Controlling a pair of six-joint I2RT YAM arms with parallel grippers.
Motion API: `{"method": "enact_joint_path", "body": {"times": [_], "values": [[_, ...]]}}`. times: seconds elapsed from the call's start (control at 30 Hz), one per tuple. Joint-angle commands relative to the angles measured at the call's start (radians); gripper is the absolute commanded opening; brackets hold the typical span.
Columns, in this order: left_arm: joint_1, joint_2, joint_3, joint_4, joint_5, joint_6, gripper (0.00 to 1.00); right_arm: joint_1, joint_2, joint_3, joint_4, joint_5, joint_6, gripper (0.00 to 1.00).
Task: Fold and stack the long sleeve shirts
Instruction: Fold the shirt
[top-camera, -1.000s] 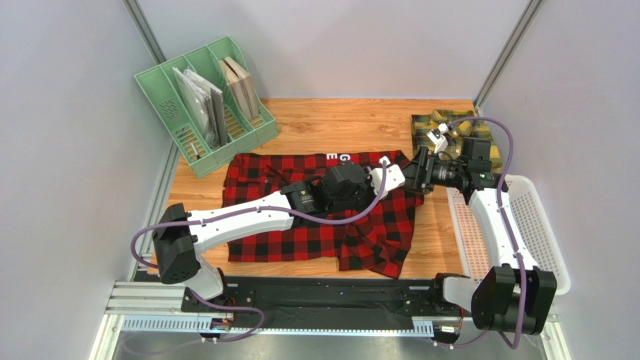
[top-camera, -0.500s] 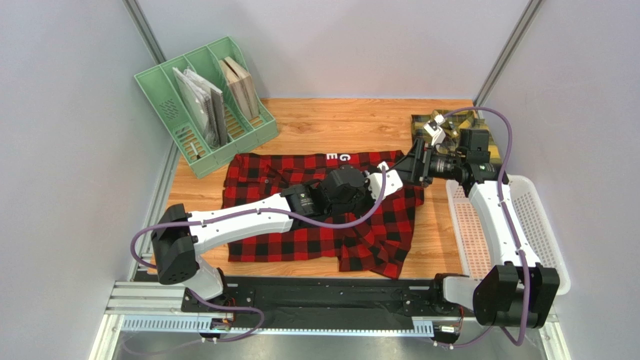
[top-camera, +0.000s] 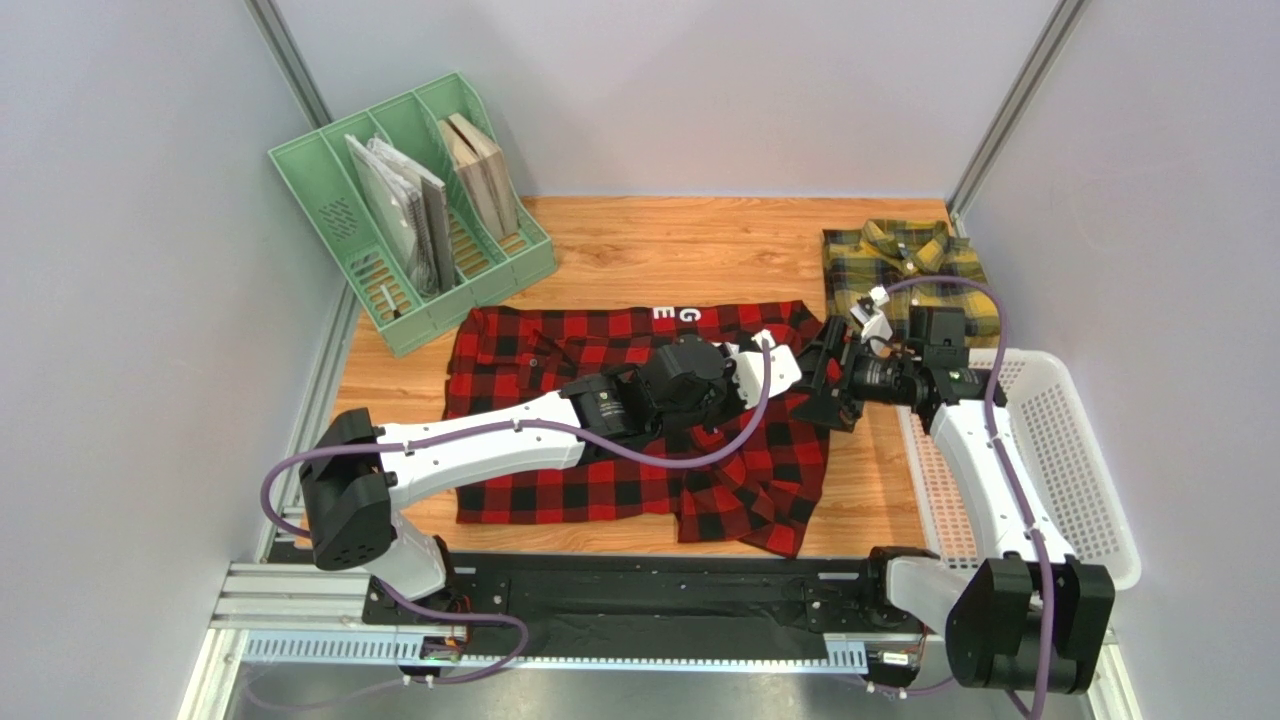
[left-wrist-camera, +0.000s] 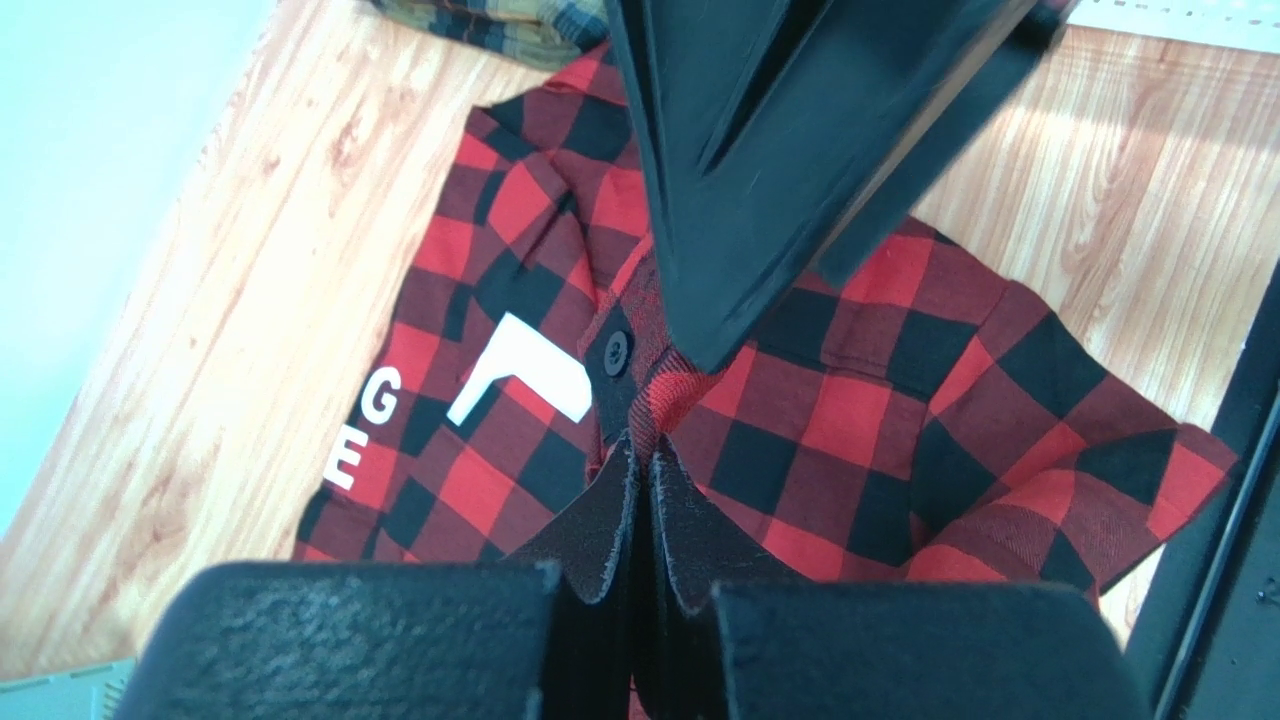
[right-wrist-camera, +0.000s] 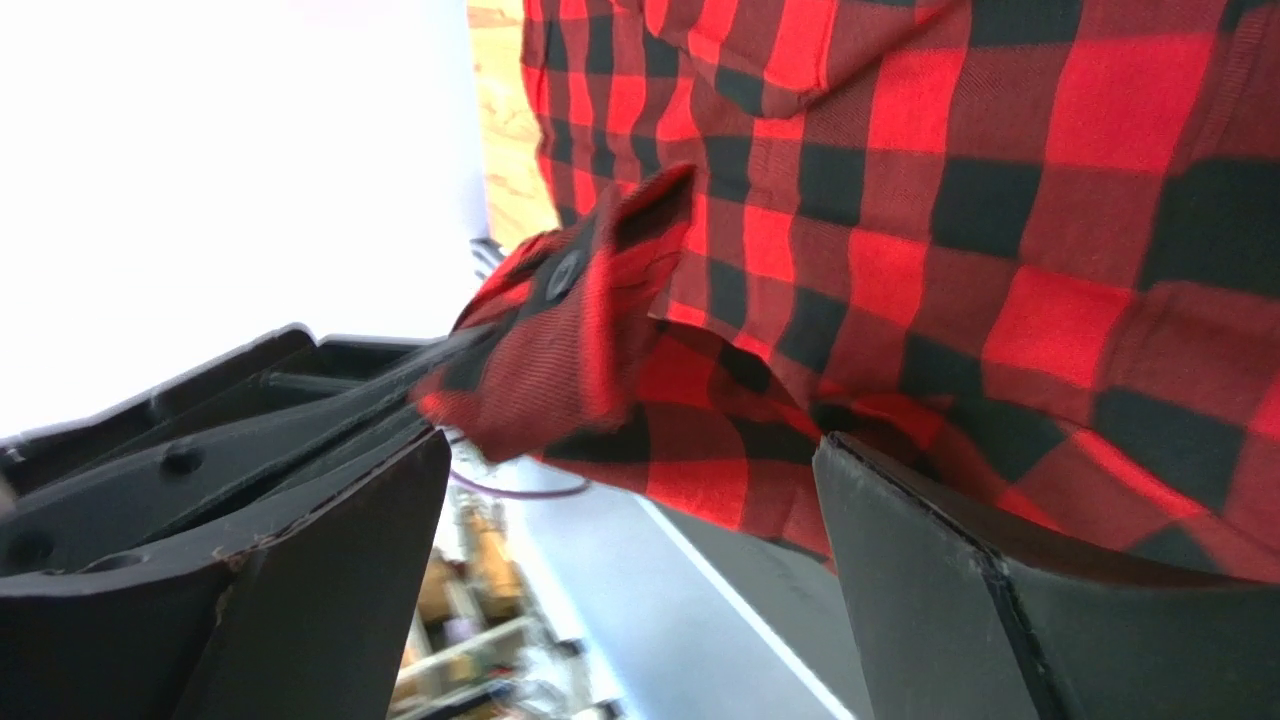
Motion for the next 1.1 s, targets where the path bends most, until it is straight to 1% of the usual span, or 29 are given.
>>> {"method": "enact_joint_path", "body": {"times": [0.0,0.03,0.07,0.1,0.13,0.17,0.23,0.27,0.33,0.37,0.4,0.43,0.47,0.5,0.53,0.57,0.6,0.63,0.67,0.7,0.73,0.77,0.8,0.83,0.9,0.93,0.97,1.0,1.07], "values": [[-0.003,-0.02,0.028,0.058,0.017,0.039,0.03,0.019,0.035,-0.009,0.225,-0.074,0.263,0.99],[-0.003,-0.017,0.028,0.056,0.023,0.048,0.04,0.025,0.058,0.006,0.265,-0.08,0.288,0.99],[-0.005,-0.016,0.028,0.056,0.03,0.05,0.04,0.03,0.07,0.014,0.287,-0.096,0.311,0.96],[-0.003,-0.007,0.03,0.056,0.033,0.054,0.04,0.034,0.08,0.017,0.311,-0.102,0.354,0.92],[-0.005,-0.005,0.028,0.055,0.037,0.066,0.04,0.044,0.092,0.02,0.347,-0.106,0.363,0.87],[-0.006,0.0,0.031,0.055,0.039,0.071,0.04,0.047,0.096,0.026,0.351,-0.105,0.365,0.75],[-0.006,0.004,0.034,0.053,0.045,0.08,0.04,0.047,0.1,0.027,0.368,-0.105,0.371,0.6],[-0.009,0.007,0.034,0.055,0.045,0.091,0.04,0.047,0.101,0.027,0.373,-0.103,0.376,0.44],[-0.011,0.009,0.037,0.05,0.036,0.088,0.04,0.047,0.101,0.028,0.376,-0.103,0.376,0.24],[-0.011,0.01,0.041,0.047,0.033,0.085,0.04,0.047,0.101,0.033,0.37,-0.103,0.367,0.04],[-0.011,0.007,0.05,0.043,0.033,0.082,0.06,0.047,0.103,0.042,0.359,-0.103,0.353,0.0],[-0.011,0.006,0.062,0.006,0.03,0.083,0.08,0.047,0.106,0.054,0.32,-0.102,0.324,0.0],[-0.011,-0.002,0.083,-0.043,0.017,0.076,0.19,0.047,0.11,0.097,0.29,-0.1,0.251,0.0],[-0.008,-0.006,0.153,-0.112,0.023,0.083,0.23,0.047,0.115,0.126,0.26,-0.1,0.194,0.0],[0.001,-0.017,0.191,-0.289,0.058,0.097,0.45,0.047,0.122,0.163,0.176,-0.094,0.128,0.0],[0.056,-0.061,0.218,-0.375,0.273,0.109,0.99,0.047,0.132,0.213,0.127,-0.094,-0.018,0.0],[0.102,-0.098,0.244,-0.445,0.413,0.111,0.99,0.047,0.155,0.299,0.085,-0.105,-0.087,0.0],[0.148,-0.14,0.237,-0.498,0.535,0.097,0.99,0.076,0.165,0.351,0.009,-0.146,-0.156,0.0],[0.226,-0.222,0.22,-0.501,0.665,0.073,0.99,0.076,0.178,0.399,-0.045,-0.172,-0.352,0.0],[0.253,-0.256,0.194,-0.504,0.689,0.042,0.99,0.076,0.201,0.495,-0.161,-0.2,-0.45,0.0],[0.277,-0.285,0.183,-0.514,0.768,0.041,0.99,0.085,0.208,0.532,-0.215,-0.235,-0.569,0.0],[0.311,-0.327,0.179,-0.53,0.799,0.051,0.99,0.088,0.216,0.562,-0.26,-0.248,-0.653,0.0],[0.313,-0.345,0.179,-0.54,0.8,0.054,0.99,0.093,0.219,0.606,-0.332,-0.266,-0.805,0.0],[0.311,-0.361,0.173,-0.524,0.778,0.028,0.99,0.105,0.219,0.62,-0.365,-0.306,-0.878,0.0],[0.314,-0.401,0.15,-0.476,0.714,-0.036,0.99,0.126,0.209,0.635,-0.405,-0.332,-1.021,0.0],[0.314,-0.411,0.14,-0.423,0.648,-0.094,0.99,0.151,0.196,0.642,-0.414,-0.349,-1.058,0.0],[0.316,-0.427,0.117,-0.396,0.633,-0.116,0.99,0.165,0.19,0.645,-0.422,-0.35,-1.099,0.0],[0.317,-0.431,0.107,-0.352,0.626,-0.127,0.99,0.195,0.182,0.648,-0.443,-0.35,-1.164,0.0],[0.316,-0.433,0.09,-0.33,0.651,-0.136,0.99,0.231,0.169,0.671,-0.495,-0.332,-1.27,0.0]]}}
